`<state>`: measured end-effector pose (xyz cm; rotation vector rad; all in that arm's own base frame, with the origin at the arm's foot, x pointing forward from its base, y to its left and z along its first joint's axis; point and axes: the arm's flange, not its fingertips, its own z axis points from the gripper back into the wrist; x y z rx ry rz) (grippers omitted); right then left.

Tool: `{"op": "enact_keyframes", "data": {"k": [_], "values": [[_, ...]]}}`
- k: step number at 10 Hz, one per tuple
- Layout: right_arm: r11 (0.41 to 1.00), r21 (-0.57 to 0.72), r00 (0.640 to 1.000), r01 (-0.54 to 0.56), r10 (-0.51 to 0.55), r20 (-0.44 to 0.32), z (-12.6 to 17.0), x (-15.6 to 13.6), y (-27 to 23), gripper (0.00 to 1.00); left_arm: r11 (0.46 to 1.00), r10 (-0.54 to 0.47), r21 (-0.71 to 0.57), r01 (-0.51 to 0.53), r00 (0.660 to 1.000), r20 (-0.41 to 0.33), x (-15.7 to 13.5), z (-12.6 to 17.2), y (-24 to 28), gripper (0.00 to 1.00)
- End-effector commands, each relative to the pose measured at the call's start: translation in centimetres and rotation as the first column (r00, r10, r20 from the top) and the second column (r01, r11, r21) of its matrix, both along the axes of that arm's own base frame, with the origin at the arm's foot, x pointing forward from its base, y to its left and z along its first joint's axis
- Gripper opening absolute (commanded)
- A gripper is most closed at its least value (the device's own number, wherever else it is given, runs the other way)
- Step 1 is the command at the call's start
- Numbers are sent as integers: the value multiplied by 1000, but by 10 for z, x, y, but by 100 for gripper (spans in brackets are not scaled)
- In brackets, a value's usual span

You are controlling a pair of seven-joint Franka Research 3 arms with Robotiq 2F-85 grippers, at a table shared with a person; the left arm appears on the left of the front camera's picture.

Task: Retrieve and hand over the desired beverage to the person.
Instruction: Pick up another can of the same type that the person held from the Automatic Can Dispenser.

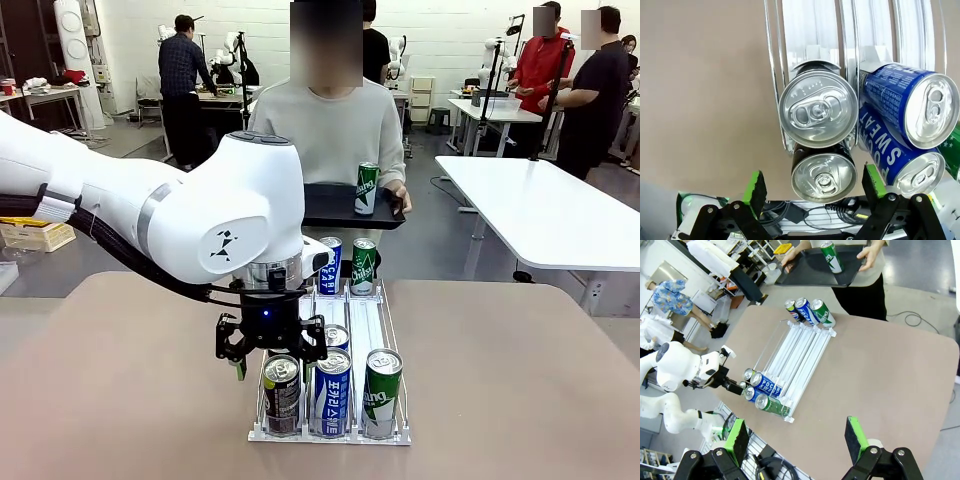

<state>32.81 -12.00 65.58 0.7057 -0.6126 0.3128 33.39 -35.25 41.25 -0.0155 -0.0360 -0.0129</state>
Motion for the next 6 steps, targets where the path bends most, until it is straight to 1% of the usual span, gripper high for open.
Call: {"op": "enact_keyframes", "data": {"k": [1, 3, 6], "values": [[1000, 5, 1000, -4, 4, -6, 0, 1, 0, 100, 1000, 5, -22, -4, 1000, 21, 3, -1, -4, 100], [1000, 5, 1000, -4, 4, -6, 0, 1, 0, 100, 1000, -1, -23, 2, 999, 42, 4, -2, -4, 100], [1000, 5, 1000, -4, 4, -6, 0, 1, 0, 100, 1000, 2, -14, -1, 999, 42, 7, -5, -4, 100]]}}
